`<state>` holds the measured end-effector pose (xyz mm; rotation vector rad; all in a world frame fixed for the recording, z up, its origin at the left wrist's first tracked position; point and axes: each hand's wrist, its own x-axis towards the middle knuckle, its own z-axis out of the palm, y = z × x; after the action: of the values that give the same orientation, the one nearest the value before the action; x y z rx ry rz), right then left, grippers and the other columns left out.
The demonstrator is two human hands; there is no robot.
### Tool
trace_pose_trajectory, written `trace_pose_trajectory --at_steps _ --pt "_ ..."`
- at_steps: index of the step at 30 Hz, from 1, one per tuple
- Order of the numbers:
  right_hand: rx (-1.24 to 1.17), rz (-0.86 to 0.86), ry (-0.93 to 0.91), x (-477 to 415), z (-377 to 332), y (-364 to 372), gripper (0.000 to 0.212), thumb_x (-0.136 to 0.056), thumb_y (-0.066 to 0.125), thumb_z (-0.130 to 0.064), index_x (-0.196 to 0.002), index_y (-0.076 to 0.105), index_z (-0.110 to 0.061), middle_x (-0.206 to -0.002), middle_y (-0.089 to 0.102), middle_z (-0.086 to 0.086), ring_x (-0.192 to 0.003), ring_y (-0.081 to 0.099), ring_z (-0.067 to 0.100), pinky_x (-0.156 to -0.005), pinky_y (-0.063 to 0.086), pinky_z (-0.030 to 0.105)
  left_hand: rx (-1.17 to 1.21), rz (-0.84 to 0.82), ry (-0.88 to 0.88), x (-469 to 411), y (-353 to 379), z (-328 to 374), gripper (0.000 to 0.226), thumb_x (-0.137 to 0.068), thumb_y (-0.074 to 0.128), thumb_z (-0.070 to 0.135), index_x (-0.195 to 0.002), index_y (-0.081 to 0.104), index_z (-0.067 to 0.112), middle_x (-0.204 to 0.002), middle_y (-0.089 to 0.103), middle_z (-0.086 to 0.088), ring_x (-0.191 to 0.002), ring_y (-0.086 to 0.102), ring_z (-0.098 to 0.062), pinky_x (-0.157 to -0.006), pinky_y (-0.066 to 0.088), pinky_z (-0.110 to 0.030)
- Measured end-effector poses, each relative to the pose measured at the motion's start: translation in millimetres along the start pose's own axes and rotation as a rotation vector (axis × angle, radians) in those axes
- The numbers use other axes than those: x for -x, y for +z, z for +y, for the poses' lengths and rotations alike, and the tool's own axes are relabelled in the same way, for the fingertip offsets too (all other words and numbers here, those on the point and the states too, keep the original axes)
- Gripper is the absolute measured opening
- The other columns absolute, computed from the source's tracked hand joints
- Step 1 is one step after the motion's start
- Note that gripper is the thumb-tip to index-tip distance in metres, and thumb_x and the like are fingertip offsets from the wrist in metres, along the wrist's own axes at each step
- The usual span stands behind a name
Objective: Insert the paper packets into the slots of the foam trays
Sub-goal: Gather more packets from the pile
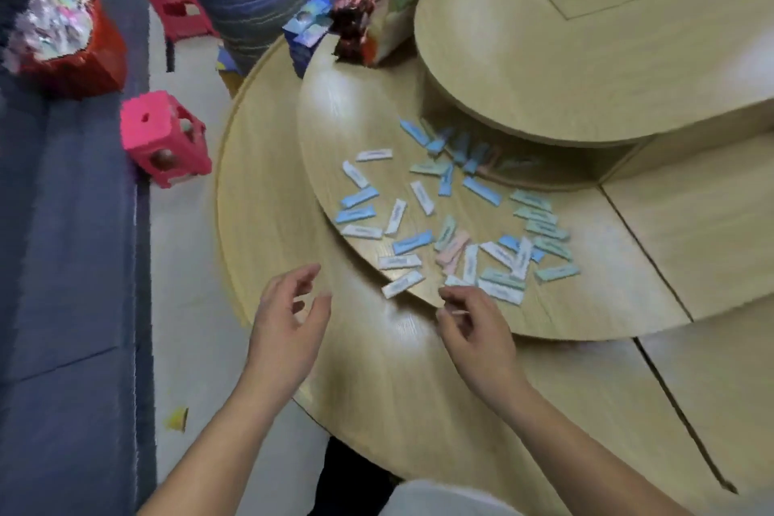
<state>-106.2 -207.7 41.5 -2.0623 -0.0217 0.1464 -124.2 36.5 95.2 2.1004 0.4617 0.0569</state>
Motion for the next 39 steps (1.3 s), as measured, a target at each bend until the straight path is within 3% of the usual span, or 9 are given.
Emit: trace_pose_trajectory --at_steps 3,6,10,15,23,27,30,34,39 --pt "0.121 0.164 0.079 -19 7 10 0.025 -0.09 0.064 -0.023 -0.115 0.061 -0.023 -0.112 0.057 -0.015 -0.104 0.057 0.007 -0.085 0.048 0.02 -0.155 -0.209 0.149 -64 4 -3 0.041 -0.09 0.069 0.024 -0.127 0.054 0.036 -0.126 0.051 0.011 -0.117 0.05 -0.004 -0.103 0.046 -0.04" --pt "0.35 0.305 0.108 -30 23 6 0.043 -0.085 0.071 -0.028 -0.123 0.058 -0.012 -0.124 0.058 0.002 -0.116 0.052 0.021 -0.098 0.043 0.037 -0.34 -0.354 0.355 -107 18 0 0.061 -0.084 0.07 0.045 -0.138 0.046 0.027 -0.143 0.041 0.003 -0.134 0.039 -0.015 -0.11 0.039 -0.047" --pt "0.648 0.294 0.157 -32 45 0 0.086 -0.074 0.066 -0.063 -0.141 0.043 -0.015 -0.151 0.037 0.01 -0.142 0.031 0.033 -0.115 0.027 0.051 -0.575 -0.477 0.612 -117 64 -4 0.095 -0.071 0.06 0.07 -0.147 0.037 0.019 -0.159 0.023 -0.011 -0.146 0.023 -0.032 -0.114 0.028 -0.051" --pt "0.852 0.134 0.193 -56 71 -3 0.115 -0.061 0.05 -0.089 -0.154 0.022 -0.026 -0.164 0.013 0.012 -0.151 0.005 0.039 -0.111 0.016 0.069 -0.811 -0.569 0.777 -118 124 -42 0.113 -0.07 0.046 0.084 -0.157 0.019 0.017 -0.164 0.011 -0.019 -0.152 0.004 -0.038 -0.118 0.015 -0.062" --pt "0.919 0.078 0.163 -111 86 -12 0.111 -0.064 0.043 -0.094 -0.153 0.031 -0.03 -0.163 0.018 0.01 -0.151 0.009 0.036 -0.109 0.016 0.073 -0.759 -0.445 0.898 -164 168 -53 0.099 -0.082 0.029 0.086 -0.156 0.025 0.021 -0.164 0.017 -0.014 -0.151 0.012 -0.039 -0.115 0.017 -0.06" --pt "0.905 0.135 0.13 -132 81 -9 0.095 -0.072 0.049 -0.085 -0.143 0.051 -0.023 -0.152 0.043 0.009 -0.144 0.032 0.034 -0.105 0.025 0.072 -0.727 -0.448 0.871 -191 188 -24 0.097 -0.084 0.027 0.085 -0.15 0.04 0.014 -0.159 0.029 -0.019 -0.148 0.022 -0.042 -0.114 0.021 -0.056" --pt "0.919 0.229 0.062 -135 79 -3 0.089 -0.074 0.054 -0.08 -0.139 0.055 -0.02 -0.149 0.047 0.009 -0.141 0.038 0.035 -0.102 0.025 0.074 -0.673 -0.458 0.968 -202 190 -15 0.093 -0.085 0.029 0.083 -0.15 0.041 0.016 -0.159 0.031 -0.018 -0.148 0.022 -0.042 -0.114 0.02 -0.056" --pt "0.888 0.33 0.093 -149 74 -15 0.088 -0.083 0.035 -0.08 -0.148 0.042 -0.022 -0.157 0.035 0.01 -0.147 0.023 0.039 -0.108 0.021 0.072 -0.522 -0.414 1.093 -238 183 -2 0.08 -0.092 0.028 0.075 -0.15 0.038 0.022 -0.161 0.026 -0.015 -0.151 0.014 -0.037 -0.118 0.016 -0.057" --pt "1.01 0.155 0.112 -230 58 -17 0.078 -0.087 0.026 -0.074 -0.151 0.033 -0.03 -0.153 0.034 0.008 -0.138 0.029 0.044 -0.11 0.024 0.065 -0.791 -0.461 0.999 -292 205 32 0.077 -0.092 0.023 0.07 -0.153 0.033 0.025 -0.152 0.033 -0.019 -0.145 0.021 -0.041 -0.118 0.017 -0.054"
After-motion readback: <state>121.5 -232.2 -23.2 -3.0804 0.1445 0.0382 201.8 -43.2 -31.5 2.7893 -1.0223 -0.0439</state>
